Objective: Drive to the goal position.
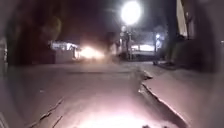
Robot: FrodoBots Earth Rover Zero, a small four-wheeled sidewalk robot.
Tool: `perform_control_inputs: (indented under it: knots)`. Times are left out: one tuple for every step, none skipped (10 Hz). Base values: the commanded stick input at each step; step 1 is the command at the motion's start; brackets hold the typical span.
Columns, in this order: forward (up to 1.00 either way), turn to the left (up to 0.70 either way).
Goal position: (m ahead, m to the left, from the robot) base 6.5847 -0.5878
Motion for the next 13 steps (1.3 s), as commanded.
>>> perform_control_inputs:
  knots:
    - [0.70, 0.01]
    - [0.70, 0.01]
    - [0.70, 0.01]
    - [0.70, 0.01]
    - [0.70, 0.01]
    - [0.70, 0.01]
    - [0.70, 0.01]
    - [0.70, 0.01]
    - [0.70, 0.01]
    - [0.70, 0.01]
    - [0.70, 0.01]
    - [0.70, 0.01]
    - [0.70, 0.01]
